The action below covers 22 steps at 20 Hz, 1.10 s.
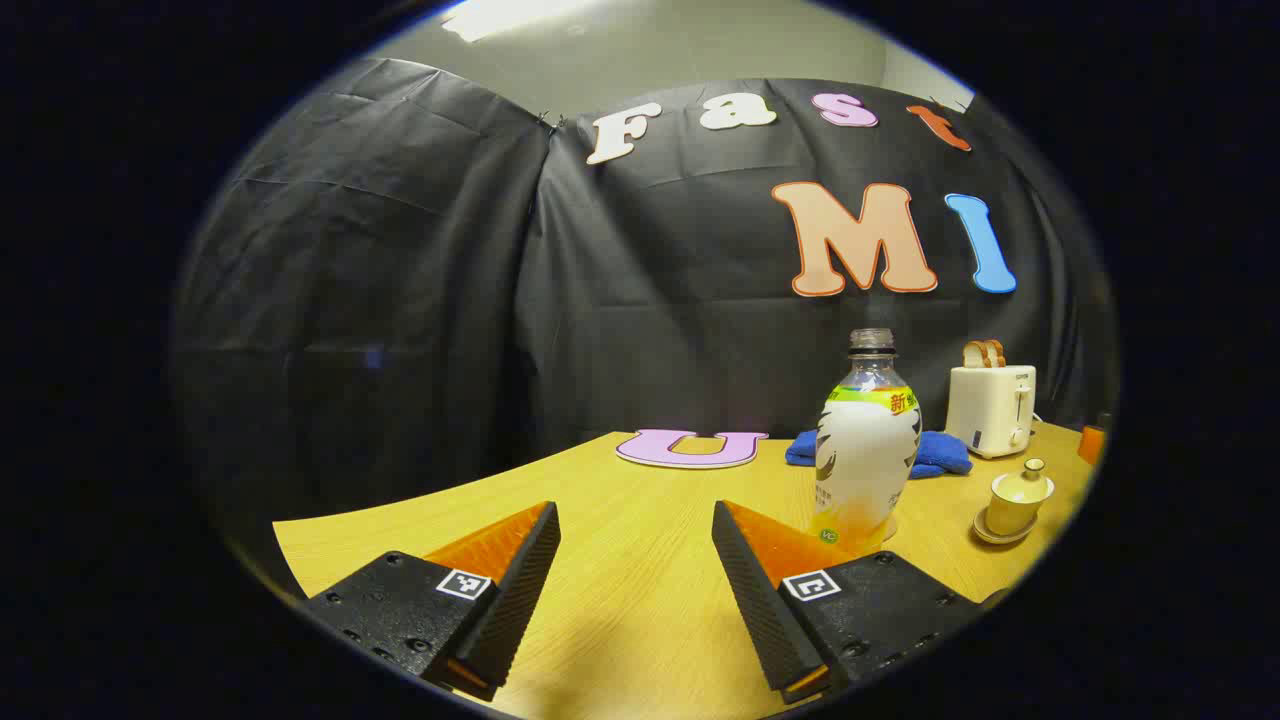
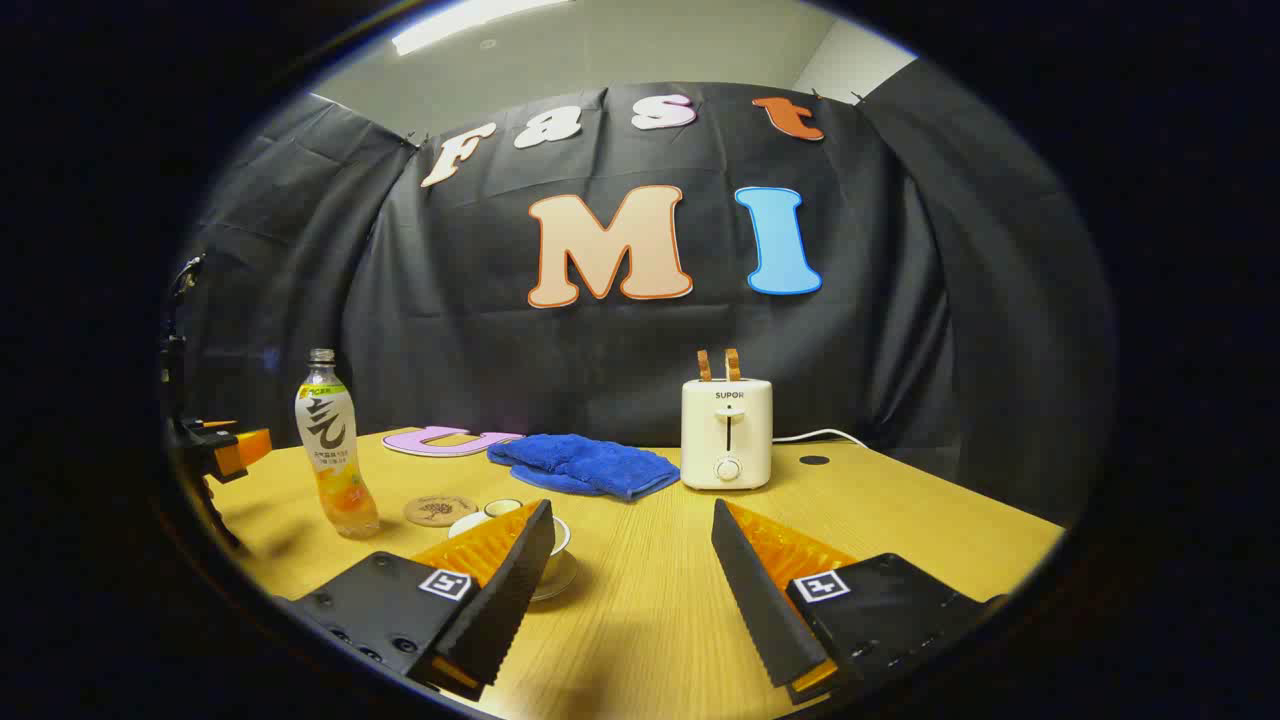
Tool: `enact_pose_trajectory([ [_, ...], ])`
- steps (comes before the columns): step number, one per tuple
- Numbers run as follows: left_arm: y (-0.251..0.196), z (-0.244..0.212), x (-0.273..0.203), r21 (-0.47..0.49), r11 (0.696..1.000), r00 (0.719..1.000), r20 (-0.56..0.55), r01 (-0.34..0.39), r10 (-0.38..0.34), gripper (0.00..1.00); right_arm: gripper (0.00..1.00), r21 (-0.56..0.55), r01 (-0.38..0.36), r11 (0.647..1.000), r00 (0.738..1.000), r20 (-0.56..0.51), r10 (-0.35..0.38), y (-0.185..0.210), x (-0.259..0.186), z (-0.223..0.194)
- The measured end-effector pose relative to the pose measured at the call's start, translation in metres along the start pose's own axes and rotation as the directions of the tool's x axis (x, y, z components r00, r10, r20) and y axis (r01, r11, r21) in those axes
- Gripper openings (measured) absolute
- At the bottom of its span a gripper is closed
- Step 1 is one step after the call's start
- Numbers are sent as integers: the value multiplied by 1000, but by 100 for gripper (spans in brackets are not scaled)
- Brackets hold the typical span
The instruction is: Open the teacup lid with one hand, grasp the water bottle and pour water into the teacup with the other hand; after pouring, place the water bottle on the coaster and then close the teacup lid.
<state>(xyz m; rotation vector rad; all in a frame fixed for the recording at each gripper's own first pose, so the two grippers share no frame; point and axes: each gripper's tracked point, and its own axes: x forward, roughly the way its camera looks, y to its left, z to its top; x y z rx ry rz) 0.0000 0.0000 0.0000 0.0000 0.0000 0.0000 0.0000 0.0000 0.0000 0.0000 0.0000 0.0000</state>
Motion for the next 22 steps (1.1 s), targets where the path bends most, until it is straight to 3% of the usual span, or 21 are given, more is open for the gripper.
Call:
enact_pose_trajectory([
  [4, -1, 0, 0, 0, 1000, 1000, 0, 6, -6, 89, 99, -2, 7, 1000, 1000, 1, -7, -1, 0, 1],
  [6, -2, 1, 0, 0, 1000, 1000, 0, 10, -10, 89, 95, -2, 8, 1000, 1000, 2, -8, -1, 1, 1],
  [9, -2, 1, 0, 0, 1000, 1000, 1, 10, -10, 89, 100, -2, 7, 1000, 1000, 2, -7, -2, 1, 1],
  [22, -3, 1, 1, 0, 1000, 1000, 0, 12, -12, 90, 99, -2, 7, 1000, 1000, 1, -7, -2, -1, 2],
])
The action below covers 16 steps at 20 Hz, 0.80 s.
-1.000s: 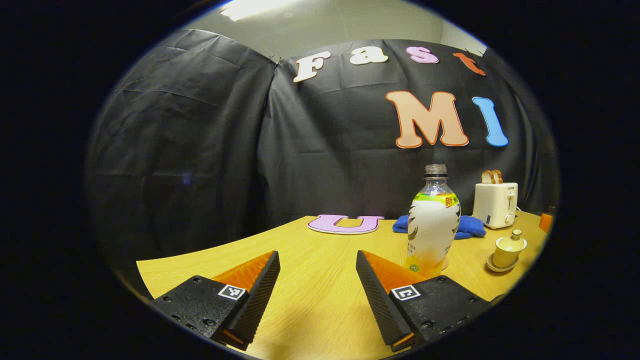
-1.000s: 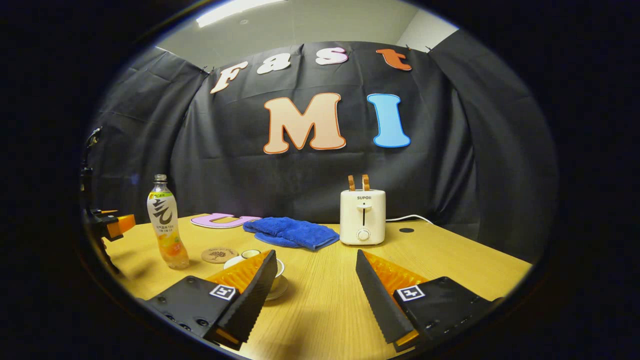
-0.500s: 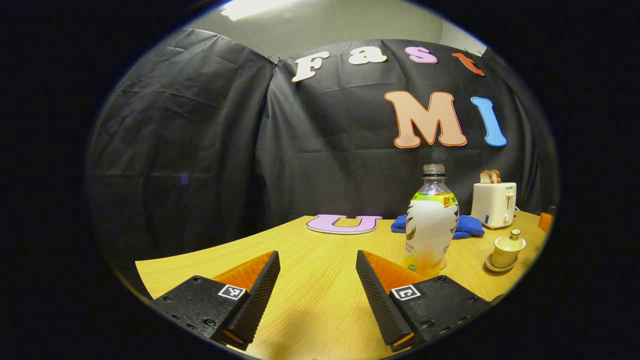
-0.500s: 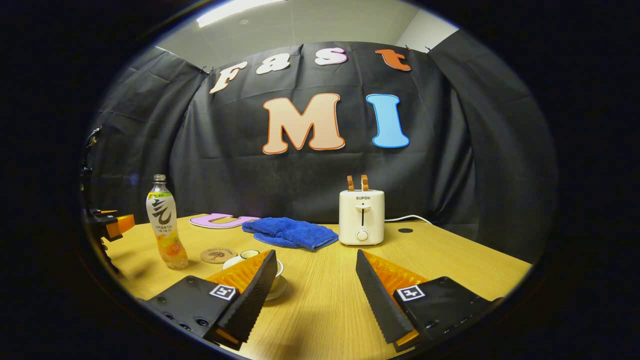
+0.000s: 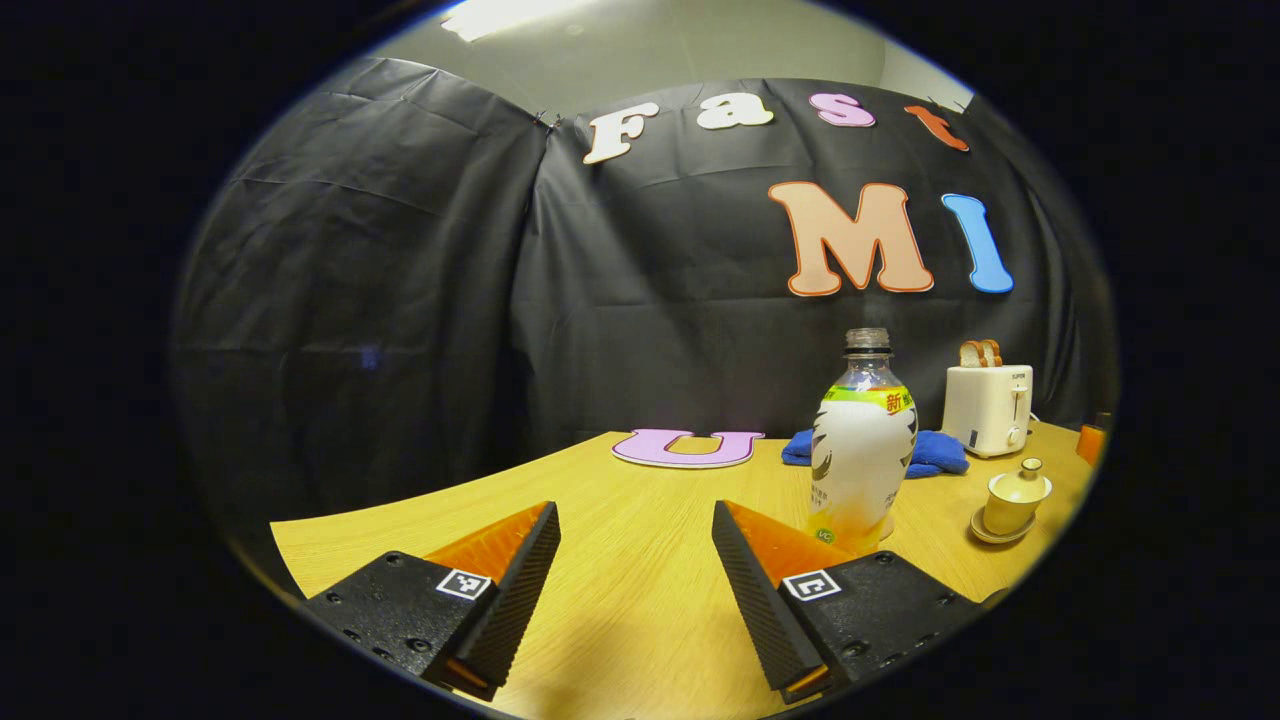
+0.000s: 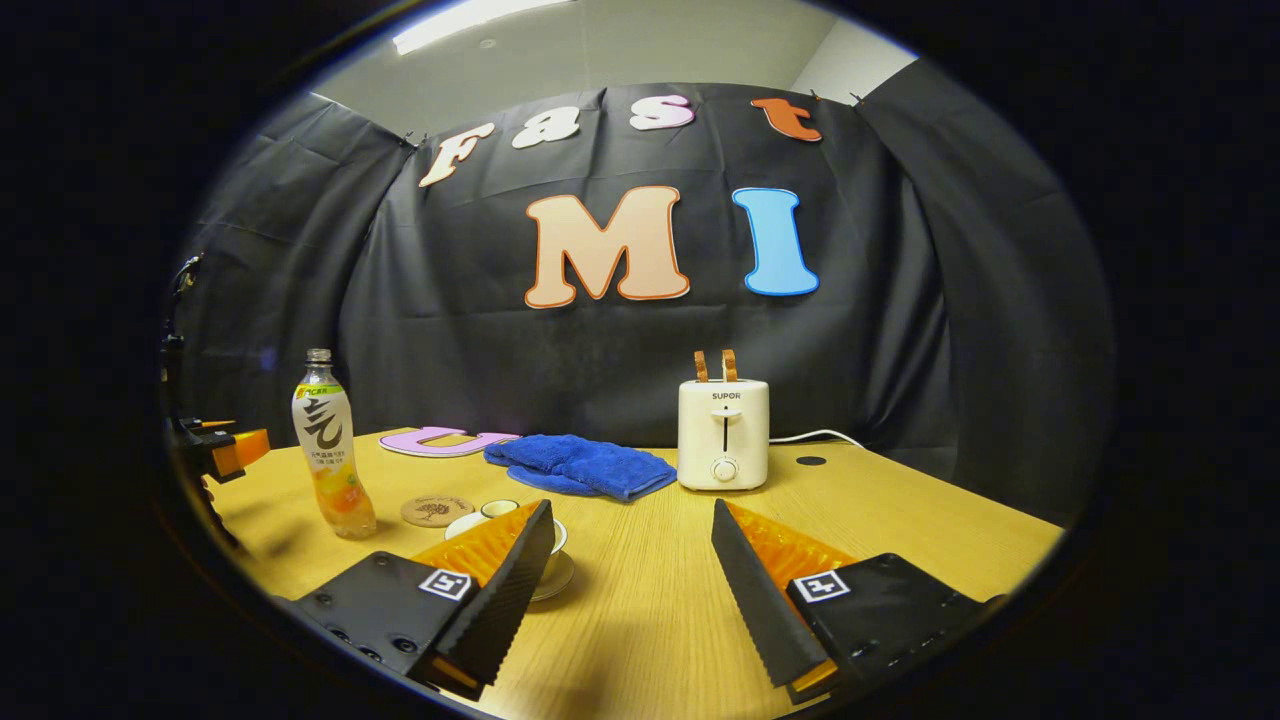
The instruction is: Open the teacup lid with one hand, grasp the water bottle and pour water into the teacup with the other hand; after pouring, place the water bottle on the coaster and then close the teacup lid.
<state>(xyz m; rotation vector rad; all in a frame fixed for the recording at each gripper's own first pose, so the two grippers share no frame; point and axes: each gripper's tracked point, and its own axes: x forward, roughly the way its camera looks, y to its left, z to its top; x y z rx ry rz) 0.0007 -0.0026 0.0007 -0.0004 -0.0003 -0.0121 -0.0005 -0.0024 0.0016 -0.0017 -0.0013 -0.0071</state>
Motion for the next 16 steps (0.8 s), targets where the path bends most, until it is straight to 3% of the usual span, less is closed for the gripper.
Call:
enact_pose_trajectory([
  [5, -1, 1, 0, 0, 1000, 1000, 1, 5, -5, 90, 99, 1, -18, 1000, 1000, -2, 18, 4, 1, 0],
  [6, 0, 0, 0, 1, 1000, 1000, 1, 5, -5, 90, 95, 2, -34, 999, 999, -4, 34, 8, 1, -1],
  [7, 0, 1, 0, 0, 1000, 1000, 1, 5, -5, 90, 99, 3, -48, 999, 999, -3, 48, 10, 2, 0],
  [8, 0, 0, 0, 0, 1000, 1000, 1, 5, -5, 90, 95, 4, -64, 998, 998, -5, 64, 13, 2, -1],
  [9, -1, 0, 0, 0, 1000, 1000, 1, 5, -5, 90, 99, 5, -85, 996, 996, -6, 85, 17, 4, -1],
  [12, -1, 1, 0, 0, 1000, 1000, 1, 5, -5, 90, 95, 9, -168, 986, 986, -11, 168, 38, 7, -2],
  [15, -1, 0, 0, -1, 1000, 1000, 1, 9, -9, 90, 100, 12, -228, 974, 974, -13, 228, 54, 11, -2],
  [16, -1, 0, 0, -1, 1000, 1000, 1, 11, -11, 90, 95, 13, -234, 972, 972, -13, 234, 57, 12, -2],
])
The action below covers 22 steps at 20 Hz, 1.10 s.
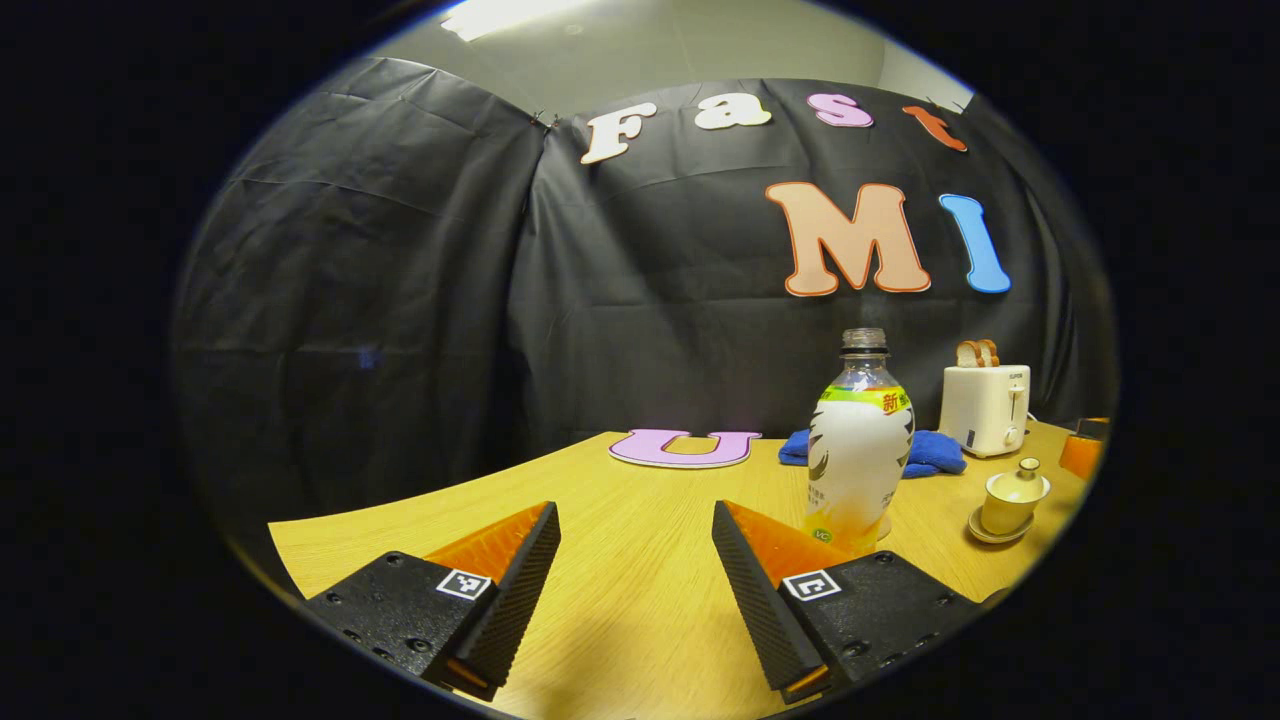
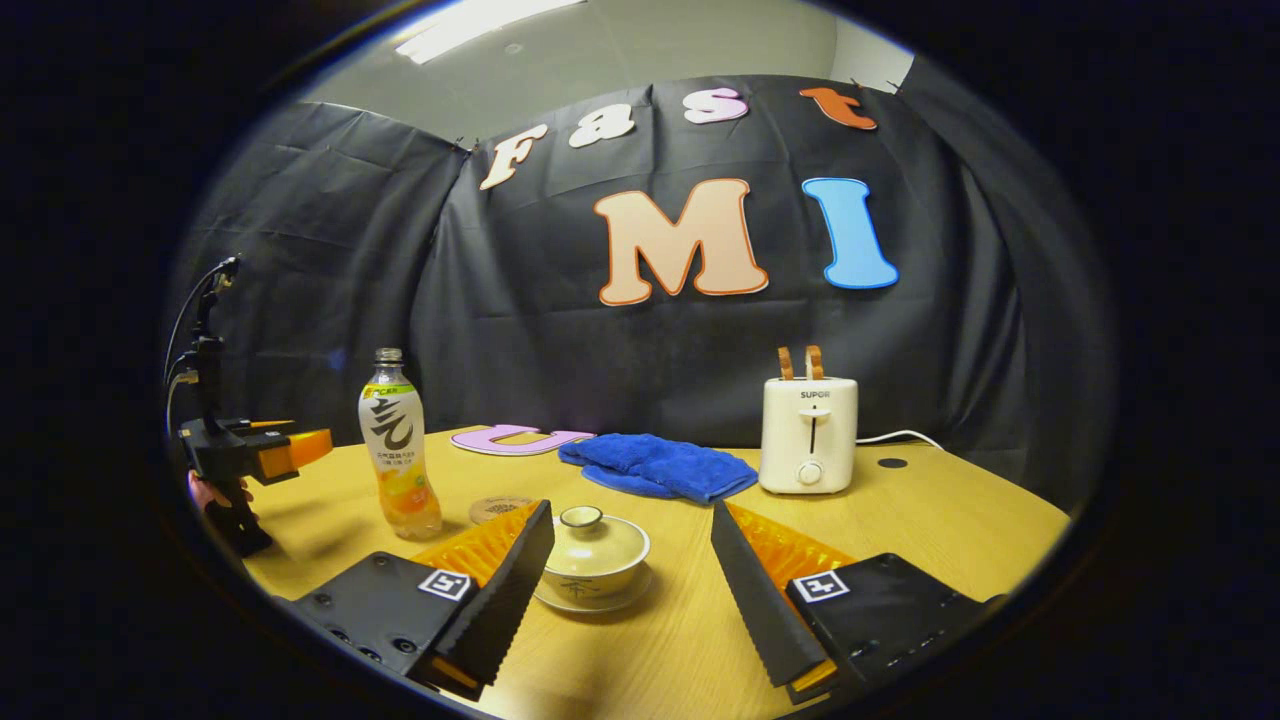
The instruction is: Open the teacup lid with one hand, grasp the water bottle and pour water into the teacup with the other hand; after pouring, place the water bottle on the coaster and then close the teacup lid.
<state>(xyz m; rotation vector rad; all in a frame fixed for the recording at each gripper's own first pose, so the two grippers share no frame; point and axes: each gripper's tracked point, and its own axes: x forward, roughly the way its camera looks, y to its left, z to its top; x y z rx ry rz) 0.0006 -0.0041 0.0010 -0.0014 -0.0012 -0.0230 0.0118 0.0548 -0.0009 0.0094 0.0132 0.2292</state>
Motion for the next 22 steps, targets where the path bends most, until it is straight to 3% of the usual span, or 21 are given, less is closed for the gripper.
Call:
enact_pose_trajectory([
  [1, 0, 0, 0, 0, 1000, 1000, 0, 1, -1, 89, 100, 0, -9, 1000, 1000, -3, 9, 3, 3, -1],
  [6, -1, 0, 0, 0, 1000, 1000, 0, 4, -4, 90, 99, 2, -49, 999, 997, -57, 49, 24, 30, -10],
  [7, -1, 0, 0, 0, 1000, 1000, -1, 4, -4, 90, 95, 1, -54, 999, 996, -67, 54, 28, 36, -12],
  [8, 0, 0, 0, 0, 1000, 1000, -1, 4, -4, 90, 100, 0, -60, 998, 995, -74, 60, 31, 39, -12],
  [16, -1, 0, 0, -2, 1000, 1000, -1, 8, -8, 89, 92, 1, -74, 997, 988, -136, 74, 40, 62, -25],
  [22, -1, 0, 0, -2, 1000, 1000, -2, 8, -8, 90, 63, -5, -57, 998, 983, -173, 55, 37, 63, -29],
])
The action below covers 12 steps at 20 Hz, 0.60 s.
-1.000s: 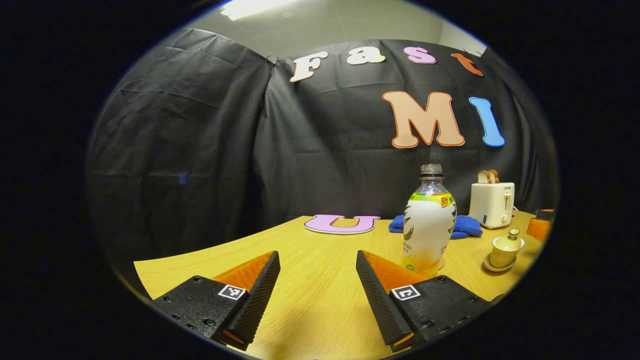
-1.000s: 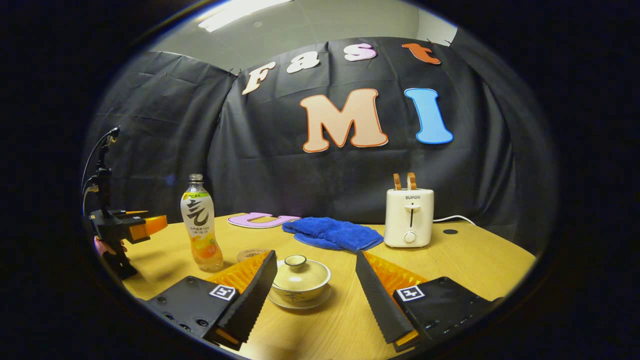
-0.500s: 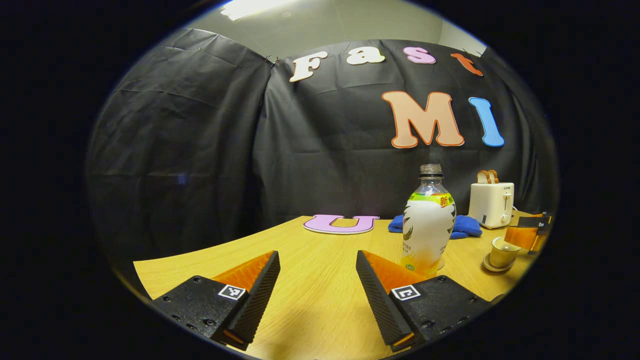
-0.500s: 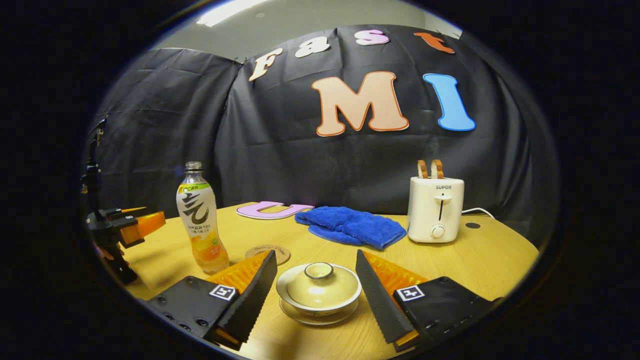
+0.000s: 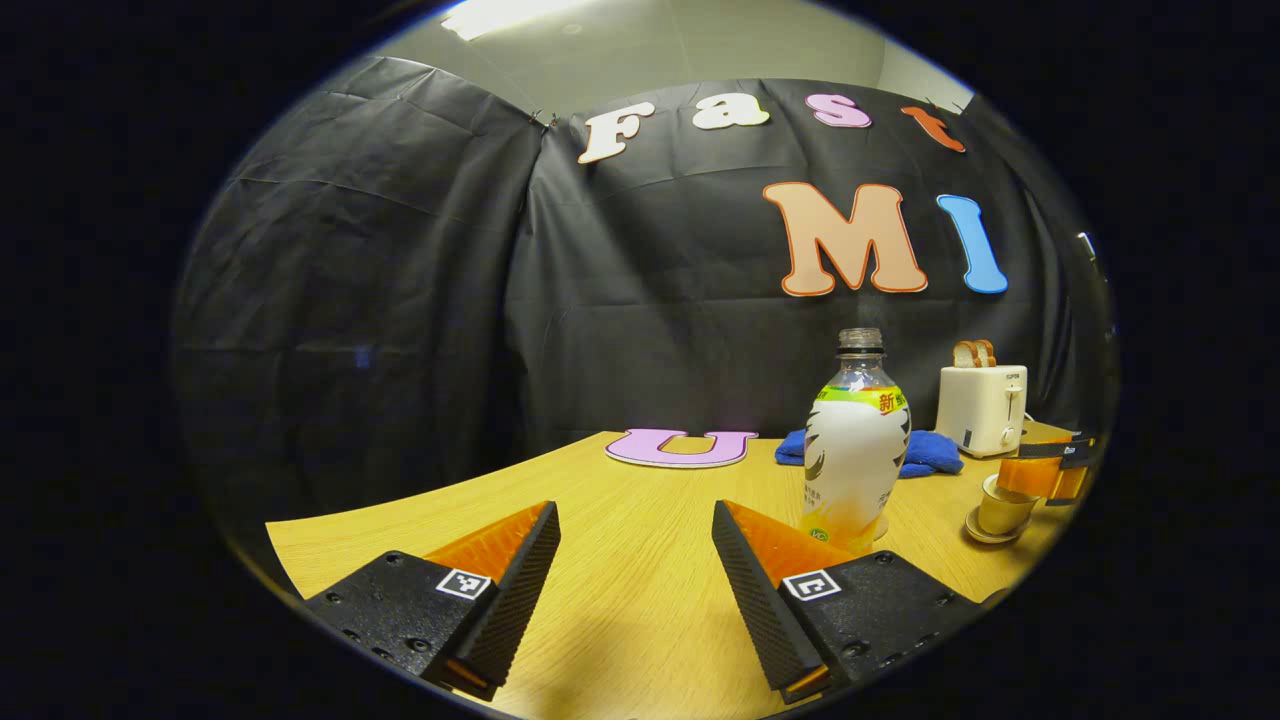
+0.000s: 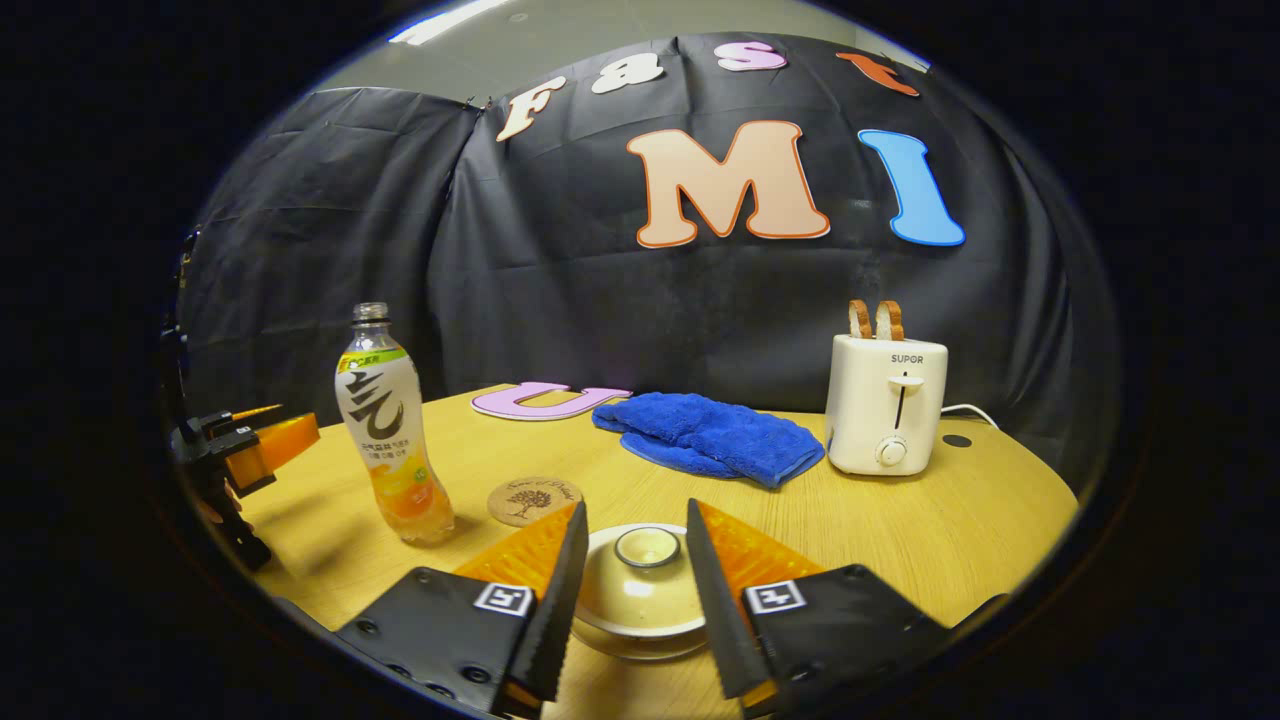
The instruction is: Open the teacup lid with one hand, grasp the water bottle and pour water into the teacup with the other hand; after pouring, place the water bottle on the coaster and then close the teacup lid.
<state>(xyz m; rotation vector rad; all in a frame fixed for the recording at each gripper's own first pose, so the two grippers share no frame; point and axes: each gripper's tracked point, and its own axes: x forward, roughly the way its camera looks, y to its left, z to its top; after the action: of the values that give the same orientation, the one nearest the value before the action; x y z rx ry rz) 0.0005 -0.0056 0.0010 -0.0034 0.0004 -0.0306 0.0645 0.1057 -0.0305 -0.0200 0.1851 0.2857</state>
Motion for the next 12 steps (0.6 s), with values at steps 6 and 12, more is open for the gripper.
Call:
enact_pose_trajectory([
  [6, 0, 0, 0, 0, 1000, 1000, 0, 0, 0, 90, 36, -5, 7, 1000, 1000, 7, -7, 0, 2, 1],
  [12, -3, 0, 0, 0, 1000, 1000, 1, 20, -20, 89, 30, 10, 35, 999, 996, 84, -35, -6, -2, 13],
])
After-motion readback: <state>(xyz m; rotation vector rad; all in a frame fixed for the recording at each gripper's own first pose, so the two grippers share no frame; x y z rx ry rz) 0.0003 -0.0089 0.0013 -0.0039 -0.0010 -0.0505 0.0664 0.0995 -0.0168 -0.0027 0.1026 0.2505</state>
